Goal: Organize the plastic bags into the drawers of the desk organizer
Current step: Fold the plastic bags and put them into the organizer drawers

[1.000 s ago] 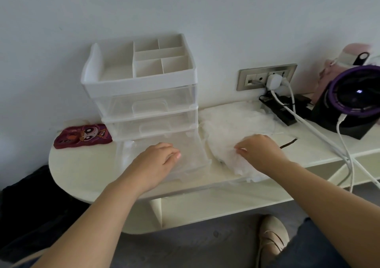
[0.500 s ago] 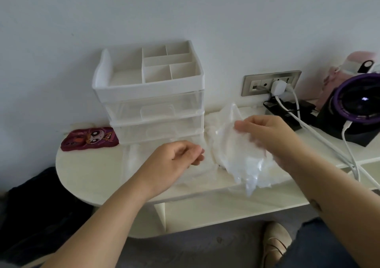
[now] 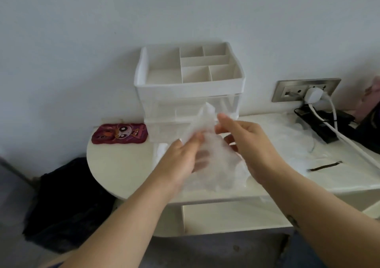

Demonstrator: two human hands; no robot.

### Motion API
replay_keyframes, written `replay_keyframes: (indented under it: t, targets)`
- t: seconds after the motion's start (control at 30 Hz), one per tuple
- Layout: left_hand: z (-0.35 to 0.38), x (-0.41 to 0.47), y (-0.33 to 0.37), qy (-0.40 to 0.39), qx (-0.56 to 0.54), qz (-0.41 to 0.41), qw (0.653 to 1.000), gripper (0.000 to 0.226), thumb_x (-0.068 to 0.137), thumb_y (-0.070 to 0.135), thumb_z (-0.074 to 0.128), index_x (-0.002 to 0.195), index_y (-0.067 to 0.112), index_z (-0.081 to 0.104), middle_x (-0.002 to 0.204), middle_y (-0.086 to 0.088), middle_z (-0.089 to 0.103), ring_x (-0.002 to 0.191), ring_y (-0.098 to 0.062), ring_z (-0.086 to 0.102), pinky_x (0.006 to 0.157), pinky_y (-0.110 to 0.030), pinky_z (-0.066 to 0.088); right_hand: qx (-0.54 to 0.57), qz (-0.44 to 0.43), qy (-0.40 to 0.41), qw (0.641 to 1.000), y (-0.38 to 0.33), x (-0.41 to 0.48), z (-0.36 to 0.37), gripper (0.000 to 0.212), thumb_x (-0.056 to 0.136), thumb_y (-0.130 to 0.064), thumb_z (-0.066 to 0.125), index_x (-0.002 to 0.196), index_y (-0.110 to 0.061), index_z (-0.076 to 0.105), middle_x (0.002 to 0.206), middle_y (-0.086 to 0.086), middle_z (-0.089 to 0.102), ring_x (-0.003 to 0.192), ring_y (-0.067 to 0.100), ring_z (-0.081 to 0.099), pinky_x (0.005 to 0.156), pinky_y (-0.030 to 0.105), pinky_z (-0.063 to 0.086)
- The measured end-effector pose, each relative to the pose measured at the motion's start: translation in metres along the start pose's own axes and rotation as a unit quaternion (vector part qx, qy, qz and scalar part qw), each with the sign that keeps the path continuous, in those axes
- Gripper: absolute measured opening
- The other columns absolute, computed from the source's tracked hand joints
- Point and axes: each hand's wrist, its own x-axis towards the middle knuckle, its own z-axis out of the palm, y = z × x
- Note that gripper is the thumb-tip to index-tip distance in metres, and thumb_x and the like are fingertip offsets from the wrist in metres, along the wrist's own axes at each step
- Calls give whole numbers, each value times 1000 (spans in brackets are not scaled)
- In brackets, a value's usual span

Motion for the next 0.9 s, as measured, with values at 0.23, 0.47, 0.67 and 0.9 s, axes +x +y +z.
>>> replay_keyframes:
  t: [0.23,0.47,0.67,0.9]
  targets:
    - [-67,-3,26,-172,-141,-68,972,32,81,25,56,101,6,73,124,-20,61,115,-30,59,89,-43,53,-82,-87,-107,987,1,20,-19,54,66,-51,71,117,-41,57,116,-19,62,106,-1,58,91,27,46]
    - [-87,-4,18,-174,-88,-89,977,30,78,17,51,86,5,77,102,-13,71,98,-19,67,84,-27,54,-78,5,-325,943,11,24,-14,25,70,-27,77,90,-16,68,91,3,69,92,13,64,92,26,44]
    - [-94,0,22,-185,-67,-137,971,32,86,17,47,94,2,75,112,-14,68,102,-26,67,77,-35,57,-13,29,-321,946,-5,29,-37,8,74,-16,68,68,-13,65,78,15,67,75,19,57,72,23,42]
    - [-64,19,-6,76,278,-131,948,27,96,12,43,91,7,68,77,-5,70,51,-5,64,43,-15,47,-395,-49,-70,915,8,46,-32,15,78,-31,70,68,-22,63,62,-8,65,63,8,60,57,20,43]
